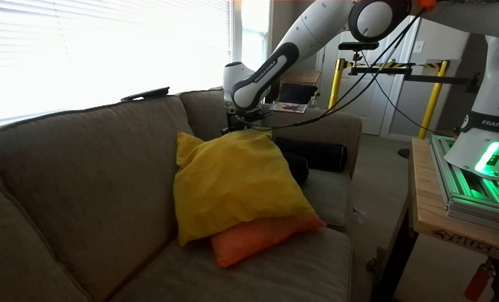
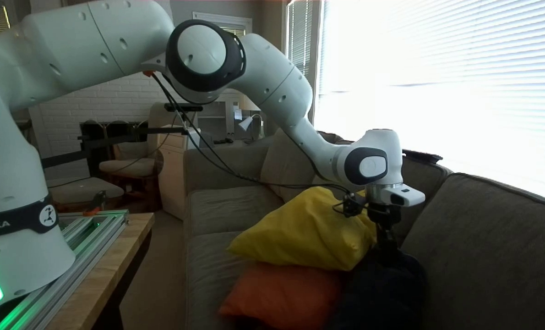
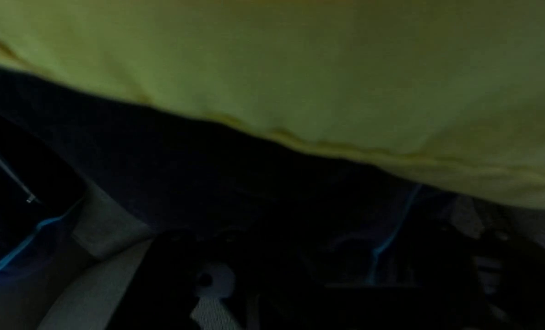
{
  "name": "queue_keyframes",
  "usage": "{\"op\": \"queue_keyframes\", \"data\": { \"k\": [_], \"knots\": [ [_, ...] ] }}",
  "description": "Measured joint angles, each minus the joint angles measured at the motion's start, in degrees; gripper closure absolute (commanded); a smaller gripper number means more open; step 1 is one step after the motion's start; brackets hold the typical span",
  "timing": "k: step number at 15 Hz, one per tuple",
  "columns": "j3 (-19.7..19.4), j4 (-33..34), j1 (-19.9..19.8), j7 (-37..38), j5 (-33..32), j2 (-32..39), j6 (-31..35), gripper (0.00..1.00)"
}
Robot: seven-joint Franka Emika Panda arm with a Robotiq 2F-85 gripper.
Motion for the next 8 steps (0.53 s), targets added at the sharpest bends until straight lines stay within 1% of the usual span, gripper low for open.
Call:
{"op": "queue_keyframes", "data": {
  "k": [3, 4, 8],
  "knots": [
    [0.2, 1.1, 0.0, 0.1, 0.0, -0.5, -0.1, 0.95],
    [0.3, 1.1, 0.1, 0.0, 0.0, -1.1, -0.1, 1.00],
    [0.2, 0.0, 0.7, -0.4, -0.8, -5.8, 1.1, 1.00]
  ]
}}
